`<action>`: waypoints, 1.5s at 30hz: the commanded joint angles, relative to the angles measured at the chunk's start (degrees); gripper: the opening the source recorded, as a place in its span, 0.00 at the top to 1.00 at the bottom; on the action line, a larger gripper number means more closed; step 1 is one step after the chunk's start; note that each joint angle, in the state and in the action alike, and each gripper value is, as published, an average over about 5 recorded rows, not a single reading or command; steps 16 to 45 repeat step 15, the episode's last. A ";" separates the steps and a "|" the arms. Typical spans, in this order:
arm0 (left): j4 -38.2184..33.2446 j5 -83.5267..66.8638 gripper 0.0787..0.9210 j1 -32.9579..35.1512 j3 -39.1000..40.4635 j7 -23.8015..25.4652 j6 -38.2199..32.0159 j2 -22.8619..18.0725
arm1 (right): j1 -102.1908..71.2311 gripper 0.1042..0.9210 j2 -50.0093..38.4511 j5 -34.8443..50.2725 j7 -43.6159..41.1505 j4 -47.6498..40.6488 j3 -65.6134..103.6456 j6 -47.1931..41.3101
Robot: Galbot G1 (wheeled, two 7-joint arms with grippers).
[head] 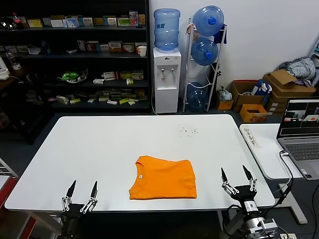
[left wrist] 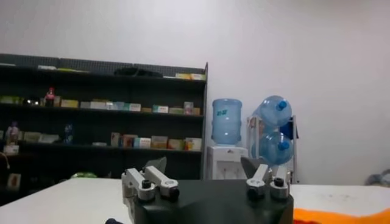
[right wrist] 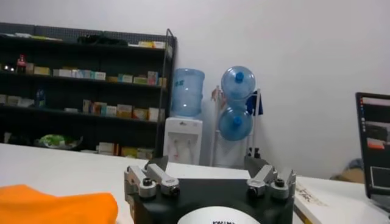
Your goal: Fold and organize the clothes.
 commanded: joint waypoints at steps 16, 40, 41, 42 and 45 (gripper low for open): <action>1.84 1.57 0.12 0.22 -1.67 2.38 -3.19 -1.33 | -0.07 0.12 1.11 -1.39 -1.28 -1.14 1.26 1.91; 1.84 1.57 0.12 0.22 -1.67 2.38 -3.19 -1.33 | -0.07 0.12 1.11 -1.39 -1.28 -1.14 1.26 1.91; 1.84 1.57 0.12 0.22 -1.67 2.38 -3.19 -1.33 | -0.07 0.12 1.11 -1.39 -1.28 -1.14 1.26 1.91; 1.84 1.57 0.12 0.22 -1.67 2.38 -3.19 -1.33 | -0.07 0.12 1.11 -1.39 -1.28 -1.14 1.26 1.91; 1.84 1.57 0.12 0.22 -1.67 2.38 -3.19 -1.33 | -0.07 0.12 1.11 -1.39 -1.28 -1.14 1.26 1.91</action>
